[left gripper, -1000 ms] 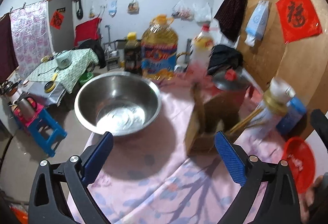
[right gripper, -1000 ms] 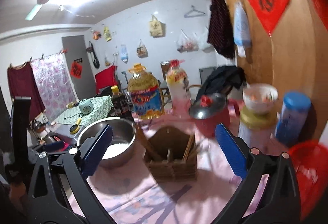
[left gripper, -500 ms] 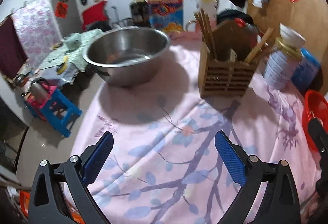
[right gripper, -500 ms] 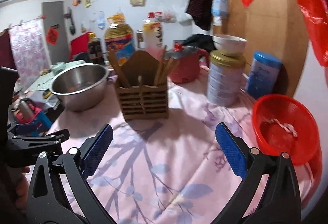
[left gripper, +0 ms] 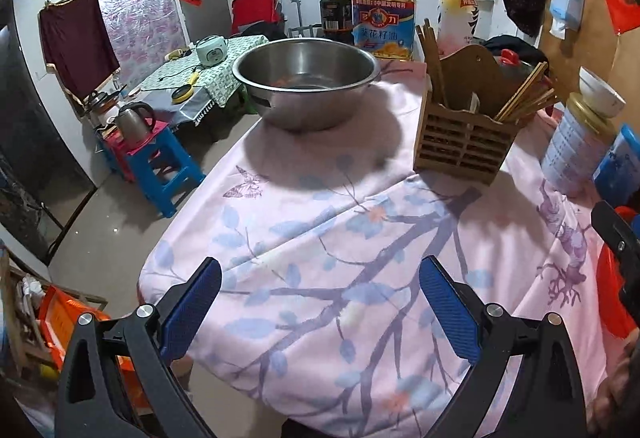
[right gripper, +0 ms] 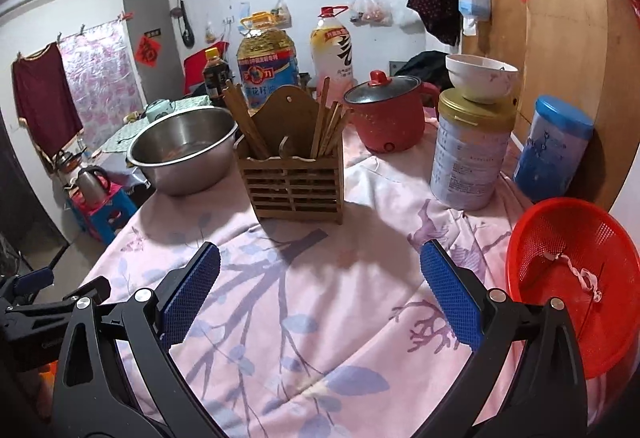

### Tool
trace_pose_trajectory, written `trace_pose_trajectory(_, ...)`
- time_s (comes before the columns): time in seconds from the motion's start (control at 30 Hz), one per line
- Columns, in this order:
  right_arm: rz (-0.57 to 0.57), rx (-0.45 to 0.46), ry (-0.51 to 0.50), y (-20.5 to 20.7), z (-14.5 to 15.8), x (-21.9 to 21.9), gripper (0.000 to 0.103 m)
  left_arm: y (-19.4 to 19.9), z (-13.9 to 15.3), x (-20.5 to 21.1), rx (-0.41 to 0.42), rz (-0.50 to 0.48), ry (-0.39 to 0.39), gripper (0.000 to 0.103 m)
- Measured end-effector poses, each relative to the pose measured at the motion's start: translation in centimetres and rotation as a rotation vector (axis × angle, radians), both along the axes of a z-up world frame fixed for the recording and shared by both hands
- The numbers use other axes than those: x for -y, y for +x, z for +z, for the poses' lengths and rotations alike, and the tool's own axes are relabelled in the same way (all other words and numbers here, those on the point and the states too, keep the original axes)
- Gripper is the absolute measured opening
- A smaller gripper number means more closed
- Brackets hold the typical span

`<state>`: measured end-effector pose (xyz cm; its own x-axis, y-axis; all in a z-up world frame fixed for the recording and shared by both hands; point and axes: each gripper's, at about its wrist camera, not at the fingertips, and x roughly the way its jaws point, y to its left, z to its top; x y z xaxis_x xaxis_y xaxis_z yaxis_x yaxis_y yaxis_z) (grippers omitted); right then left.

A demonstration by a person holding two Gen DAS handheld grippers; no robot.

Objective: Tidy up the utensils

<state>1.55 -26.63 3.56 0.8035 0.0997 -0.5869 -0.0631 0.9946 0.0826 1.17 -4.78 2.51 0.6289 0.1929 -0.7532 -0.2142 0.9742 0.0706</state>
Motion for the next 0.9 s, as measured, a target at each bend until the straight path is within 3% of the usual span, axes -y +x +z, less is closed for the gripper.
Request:
trace_pose_trajectory(0.1, -0.014, 0.028, 0.0, -0.2, 0.8, 0.1, 0.097, 0.6, 0.9, -0.2, 0.042, -0.007, -0.024, 0.097)
trace_pose_trajectory(0.2, -0.073, 0.079, -0.02, -0.2, 1.8, -0.3, 0.097, 2.1, 1.7, 0.3, 0.077, -0.089, 0.007, 0.097)
trace_pose_trajectory(0.4, -0.178, 0.065, -0.029, 0.4, 2.0, -2.4, 0.097, 4.4, 3.1, -1.0, 0.133, -0.197, 0.019, 0.097)
trace_pose_trajectory(0.67, -0.247, -0.049, -0.024, 0.3, 0.1, -4.9, 0.097, 7.2, 1.7, -3.1, 0.05, -0.305, -0.006, 0.097)
trace_pose_trajectory(0.8, -0.224, -0.12, -0.086, 1.4, -1.1, -4.7, 0.097, 8.6, 0.2, -3.0, -0.029, -0.273, -0.056, 0.097)
trace_pose_trajectory(0.9, -0.225, -0.109, -0.091, 2.0, -0.6, -3.4, 0.097, 8.7, -0.4, -2.4, -0.054, -0.243, -0.076, 0.097)
